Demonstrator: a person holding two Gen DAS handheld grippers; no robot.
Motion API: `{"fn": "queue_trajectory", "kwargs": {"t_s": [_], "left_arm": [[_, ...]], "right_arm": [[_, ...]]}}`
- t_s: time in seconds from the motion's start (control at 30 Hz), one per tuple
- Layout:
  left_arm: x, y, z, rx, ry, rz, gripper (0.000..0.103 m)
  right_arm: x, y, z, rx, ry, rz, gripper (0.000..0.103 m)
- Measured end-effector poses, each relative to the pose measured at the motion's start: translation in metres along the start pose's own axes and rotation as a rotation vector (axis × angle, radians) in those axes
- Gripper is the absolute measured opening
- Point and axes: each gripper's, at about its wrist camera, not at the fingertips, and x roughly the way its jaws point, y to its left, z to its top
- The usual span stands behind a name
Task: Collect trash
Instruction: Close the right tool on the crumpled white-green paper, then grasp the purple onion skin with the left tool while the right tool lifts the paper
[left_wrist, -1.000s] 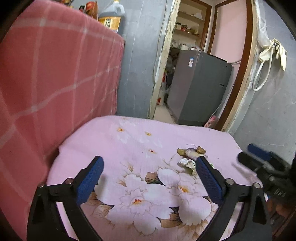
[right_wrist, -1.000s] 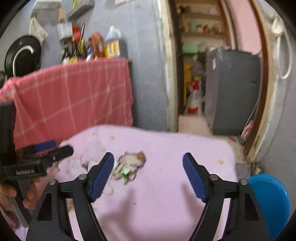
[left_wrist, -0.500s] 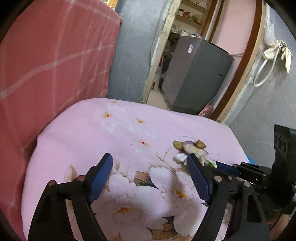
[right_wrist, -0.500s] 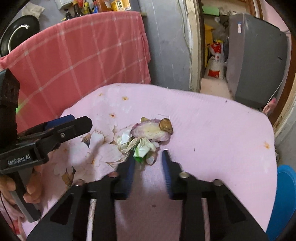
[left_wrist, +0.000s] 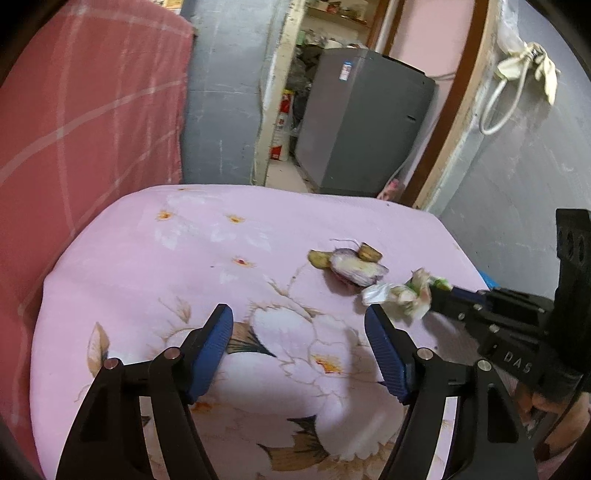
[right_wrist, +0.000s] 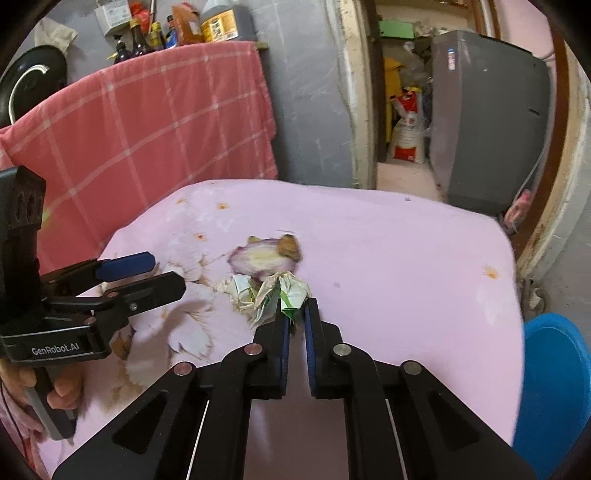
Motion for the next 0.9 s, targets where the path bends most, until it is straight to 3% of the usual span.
{"fn": "queue_trajectory", "kwargs": {"t_s": [0.33, 0.9], "left_arm": [[0.024, -0.031, 0.012, 0.071, 0.04, -0.008, 0.068], [0.066, -0.034, 0.032, 0.094, 0.115, -0.036, 0.033]], "right_arm": [[-0.017, -0.038, -0.004, 0.089, -0.054, -0.074, 0.006], [-0.018, -0.057, -0.01, 0.148, -0.068, -0.027, 0.006]]}}
